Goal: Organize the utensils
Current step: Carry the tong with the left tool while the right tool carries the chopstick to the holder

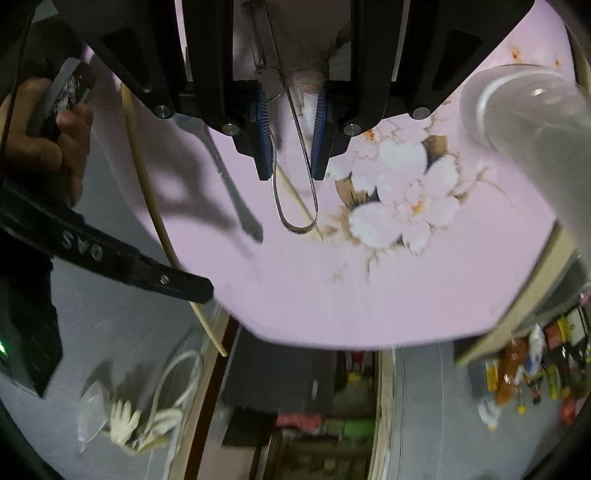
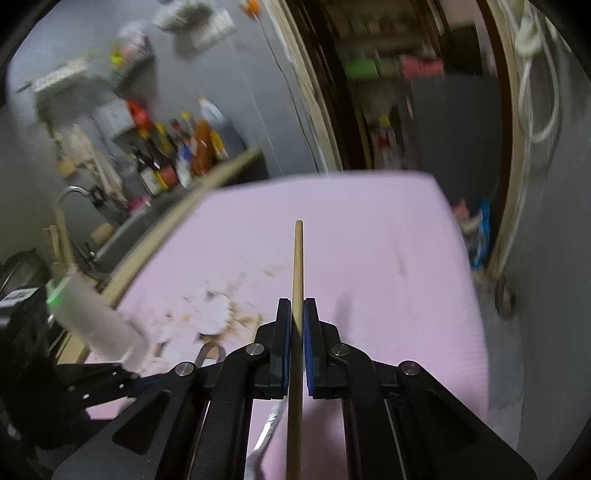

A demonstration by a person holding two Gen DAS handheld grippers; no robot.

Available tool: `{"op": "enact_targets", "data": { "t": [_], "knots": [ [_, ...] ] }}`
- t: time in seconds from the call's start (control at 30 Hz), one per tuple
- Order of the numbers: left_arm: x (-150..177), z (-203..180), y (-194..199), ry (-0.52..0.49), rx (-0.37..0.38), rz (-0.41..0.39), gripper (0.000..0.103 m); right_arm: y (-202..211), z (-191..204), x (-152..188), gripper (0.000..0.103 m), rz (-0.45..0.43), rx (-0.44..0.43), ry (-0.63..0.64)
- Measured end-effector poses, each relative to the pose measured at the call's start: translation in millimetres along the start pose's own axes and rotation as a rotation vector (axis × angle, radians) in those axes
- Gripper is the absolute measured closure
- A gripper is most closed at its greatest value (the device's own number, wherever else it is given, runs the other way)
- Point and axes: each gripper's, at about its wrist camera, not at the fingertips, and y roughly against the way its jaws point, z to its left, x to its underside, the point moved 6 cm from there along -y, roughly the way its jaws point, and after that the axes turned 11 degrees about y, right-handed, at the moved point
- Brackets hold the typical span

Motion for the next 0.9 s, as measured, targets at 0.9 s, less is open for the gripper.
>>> {"op": "enact_targets", "data": {
  "t": [0.9],
  "knots": [
    [-47, -11, 161, -0.051, -0.011, -0.575, 0.086, 117, 97, -65, 0.099, -0.525, 0.141, 0.234]
  ]
}}
